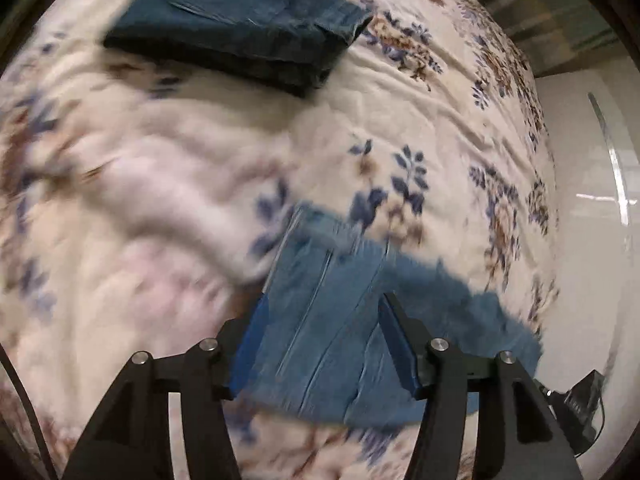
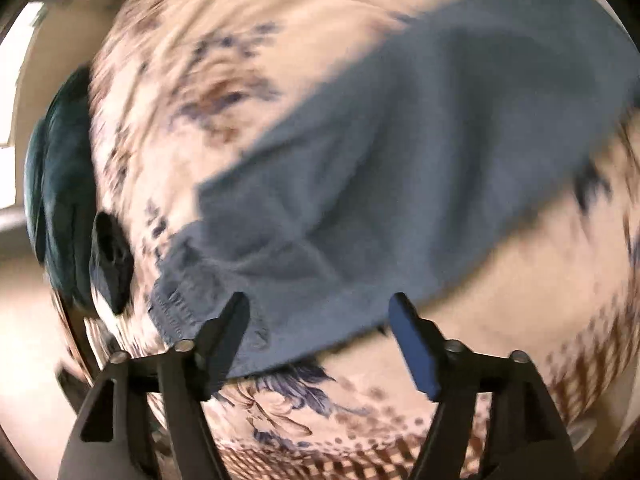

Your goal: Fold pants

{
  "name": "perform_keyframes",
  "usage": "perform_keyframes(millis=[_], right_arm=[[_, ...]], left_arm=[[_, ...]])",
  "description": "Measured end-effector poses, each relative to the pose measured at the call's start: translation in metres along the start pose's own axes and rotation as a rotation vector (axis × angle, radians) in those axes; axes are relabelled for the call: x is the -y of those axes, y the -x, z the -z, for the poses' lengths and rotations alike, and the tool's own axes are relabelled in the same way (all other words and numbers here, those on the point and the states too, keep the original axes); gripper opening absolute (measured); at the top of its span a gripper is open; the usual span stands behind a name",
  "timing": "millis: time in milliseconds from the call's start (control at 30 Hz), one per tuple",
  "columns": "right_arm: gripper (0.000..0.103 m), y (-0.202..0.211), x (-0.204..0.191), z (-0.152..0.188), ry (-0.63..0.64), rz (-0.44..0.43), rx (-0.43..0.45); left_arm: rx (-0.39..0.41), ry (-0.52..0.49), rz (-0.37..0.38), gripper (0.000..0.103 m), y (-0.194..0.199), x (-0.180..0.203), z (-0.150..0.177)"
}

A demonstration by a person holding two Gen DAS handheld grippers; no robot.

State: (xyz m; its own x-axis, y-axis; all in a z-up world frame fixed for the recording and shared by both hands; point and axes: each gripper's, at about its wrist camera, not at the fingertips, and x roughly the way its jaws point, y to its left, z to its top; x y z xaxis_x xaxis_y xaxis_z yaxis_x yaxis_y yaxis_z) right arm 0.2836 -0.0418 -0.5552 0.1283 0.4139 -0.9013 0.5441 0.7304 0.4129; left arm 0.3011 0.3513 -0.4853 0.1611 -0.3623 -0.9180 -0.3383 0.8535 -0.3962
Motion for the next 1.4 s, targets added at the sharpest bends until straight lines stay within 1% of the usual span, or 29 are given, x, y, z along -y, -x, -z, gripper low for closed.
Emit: perform_keyframes(millis=[133, 167, 267, 300, 367, 467, 500, 533, 567, 600, 633, 700, 733, 767, 800, 833, 867, 933, 967, 1000, 1033, 1067, 1133, 1200, 1233, 1267, 1300, 1333, 1400], right_arm=[[0.077, -0.040, -0.058, -0.047, 0.133, 0.074, -0.044], [0.077, -0.052, -0.069, -0.058, 0.163, 0.093, -0.058], [0.077, -0.079, -0.092, -0.084, 0.237, 0.116, -0.100], [0.077, -0.084, -0.096, -0.089, 0.255, 0.127, -0.110], [0.077, -0.100, -0.106, -0.104, 0.303, 0.164, -0.149], [0.076, -0.122, -0.116, -0.113, 0.361, 0.149, -0.242], [0.067, -0.129, -0.120, -0.113, 0.386, 0.147, -0.275], [0.055, -0.137, -0.124, -0.110, 0.428, 0.179, -0.298], [0.028, -0.142, -0.127, -0.106, 0.477, 0.219, -0.313], [0.022, -0.146, -0.129, -0.102, 0.494, 0.219, -0.335], [0.017, -0.145, -0.132, -0.100, 0.516, 0.242, -0.323], [0.007, -0.137, -0.135, -0.103, 0.511, 0.273, -0.249], [0.000, -0.132, -0.133, -0.108, 0.490, 0.313, -0.199], [0.001, -0.129, -0.128, -0.114, 0.487, 0.404, -0.139], [0.001, -0.129, -0.119, -0.123, 0.461, 0.432, -0.127], [0.001, -0.129, -0.110, -0.128, 0.411, 0.393, -0.155], [0.001, -0.129, -0.101, -0.133, 0.357, 0.323, -0.191], [0.002, -0.113, -0.095, -0.134, 0.338, 0.188, -0.209], [0.013, -0.101, -0.098, -0.130, 0.374, 0.186, -0.195], [0.038, -0.093, -0.100, -0.126, 0.411, 0.202, -0.180], [0.054, -0.086, -0.101, -0.120, 0.462, 0.229, -0.160], [0.077, -0.083, -0.101, -0.117, 0.496, 0.258, -0.149], [0.079, -0.081, -0.088, -0.120, 0.512, 0.306, -0.156], [0.078, -0.092, -0.072, -0.124, 0.488, 0.367, -0.208], [0.074, -0.102, -0.063, -0.124, 0.487, 0.385, -0.243], [0.050, -0.106, -0.057, -0.123, 0.495, 0.397, -0.242], [0.006, -0.108, -0.055, -0.121, 0.519, 0.417, -0.219], [0.005, -0.107, -0.053, -0.120, 0.543, 0.446, -0.181], [0.000, -0.098, -0.040, -0.127, 0.503, 0.484, -0.084]], left_arm=[[-0.177, 0.053, 0.028, 0.055, -0.072, -0.010, -0.039], [-0.189, 0.057, 0.018, 0.055, -0.083, -0.011, -0.042], [-0.157, 0.035, 0.007, 0.052, -0.088, -0.007, -0.040], [-0.136, 0.018, 0.006, 0.045, -0.087, -0.005, -0.038], [-0.098, -0.039, -0.021, 0.036, -0.083, 0.000, -0.033], [-0.045, -0.102, -0.080, 0.030, -0.076, 0.009, -0.026], [-0.035, -0.122, -0.099, 0.030, -0.075, 0.011, -0.025], [-0.033, -0.132, -0.107, 0.030, -0.075, 0.012, -0.024], [-0.035, -0.132, -0.110, 0.030, -0.076, 0.011, -0.026], [-0.035, -0.123, -0.106, 0.030, -0.076, 0.009, -0.027], [-0.038, -0.120, -0.101, 0.030, -0.077, 0.009, -0.028], [-0.041, -0.117, -0.099, 0.031, -0.077, 0.008, -0.029], [-0.042, -0.121, -0.108, 0.031, -0.077, 0.008, -0.029], [-0.041, -0.123, -0.110, 0.031, -0.078, 0.008, -0.030], [-0.046, -0.123, -0.108, 0.031, -0.078, 0.008, -0.030], [-0.049, -0.127, -0.110, 0.031, -0.077, 0.009, -0.031], [-0.045, -0.127, -0.112, 0.033, -0.074, 0.011, -0.031], [-0.045, -0.147, -0.142, 0.034, -0.066, 0.018, -0.028], [-0.037, -0.156, -0.155, 0.036, -0.061, 0.024, -0.027], [-0.002, -0.160, -0.177, 0.036, -0.049, 0.029, -0.023], [0.034, -0.170, -0.207, 0.034, -0.038, 0.036, -0.019], [0.073, -0.188, -0.218, 0.034, -0.027, 0.045, -0.015], [0.142, -0.231, -0.244, 0.035, -0.008, 0.067, -0.001], [0.167, -0.260, -0.227, 0.039, -0.001, 0.086, 0.010], [0.167, -0.267, -0.211, 0.039, -0.003, 0.096, 0.014], [0.159, -0.272, -0.198, 0.039, -0.007, 0.104, 0.019], [0.137, -0.285, -0.181, 0.039, -0.018, 0.116, 0.025], [0.125, -0.292, -0.176, 0.039, -0.025, 0.122, 0.028], [0.097, -0.323, -0.199, 0.039, -0.046, 0.138, 0.039]])
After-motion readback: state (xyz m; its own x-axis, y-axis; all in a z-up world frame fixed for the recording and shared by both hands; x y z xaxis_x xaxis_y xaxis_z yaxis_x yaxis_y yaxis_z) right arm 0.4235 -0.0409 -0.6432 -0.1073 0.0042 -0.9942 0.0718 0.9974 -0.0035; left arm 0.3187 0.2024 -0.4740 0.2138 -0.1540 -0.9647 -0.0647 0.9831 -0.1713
